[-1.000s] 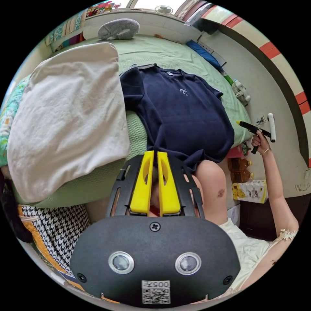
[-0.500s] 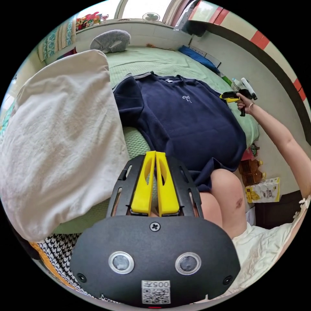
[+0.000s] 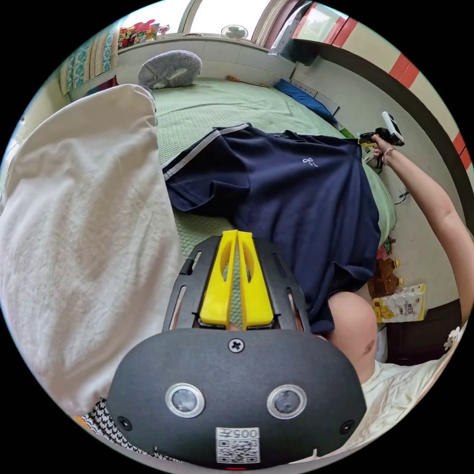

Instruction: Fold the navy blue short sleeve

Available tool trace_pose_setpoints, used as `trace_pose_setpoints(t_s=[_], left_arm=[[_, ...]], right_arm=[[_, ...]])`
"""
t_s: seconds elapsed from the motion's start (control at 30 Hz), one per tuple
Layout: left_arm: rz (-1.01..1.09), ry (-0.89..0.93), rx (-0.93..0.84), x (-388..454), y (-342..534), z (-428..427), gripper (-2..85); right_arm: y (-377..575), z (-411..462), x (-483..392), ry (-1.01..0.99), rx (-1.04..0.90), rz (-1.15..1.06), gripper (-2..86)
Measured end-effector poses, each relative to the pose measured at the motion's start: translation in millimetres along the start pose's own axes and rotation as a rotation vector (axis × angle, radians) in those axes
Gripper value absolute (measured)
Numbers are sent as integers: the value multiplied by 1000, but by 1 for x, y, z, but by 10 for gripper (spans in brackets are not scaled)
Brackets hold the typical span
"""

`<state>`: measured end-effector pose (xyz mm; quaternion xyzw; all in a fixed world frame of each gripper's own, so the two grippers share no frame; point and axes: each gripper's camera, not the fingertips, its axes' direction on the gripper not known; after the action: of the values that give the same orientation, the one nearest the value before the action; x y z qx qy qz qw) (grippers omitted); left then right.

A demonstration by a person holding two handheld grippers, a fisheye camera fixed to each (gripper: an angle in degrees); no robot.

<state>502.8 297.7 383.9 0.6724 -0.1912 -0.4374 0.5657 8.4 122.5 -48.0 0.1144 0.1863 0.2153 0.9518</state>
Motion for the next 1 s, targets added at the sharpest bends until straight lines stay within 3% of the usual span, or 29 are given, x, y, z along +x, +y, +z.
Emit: trace_pose_setpoints(t_s=[0.1,0.17,0.3,0.47,0.6,0.77,0.87,1.0], left_arm=[[-34,4,-11,-4,-5,7,3],[-63,20,-2,-8,-8,10,16],[-67,10,36,-8,-21,5,48],[-22,-8,58,1,-88,14,113],[-4,-11,12,13,-141,53,120],[7,-305,-124,17,-177,115,48],[-35,-416,-98,3,-199,109,23],[-52,-447,-134,-14,-227,110,7]], right_arm=[[-1,13,-13,-18,-87,-6,19],[6,38,-31,26,-283,-72,55],[27,24,-51,137,-106,-156,72],[47,0,-94,-90,-27,-423,98],[50,-3,-129,-141,-9,-522,98],[50,24,-175,-173,-79,-550,79],[48,31,-192,-158,-46,-543,70],[38,36,-196,-227,-47,-494,69]])
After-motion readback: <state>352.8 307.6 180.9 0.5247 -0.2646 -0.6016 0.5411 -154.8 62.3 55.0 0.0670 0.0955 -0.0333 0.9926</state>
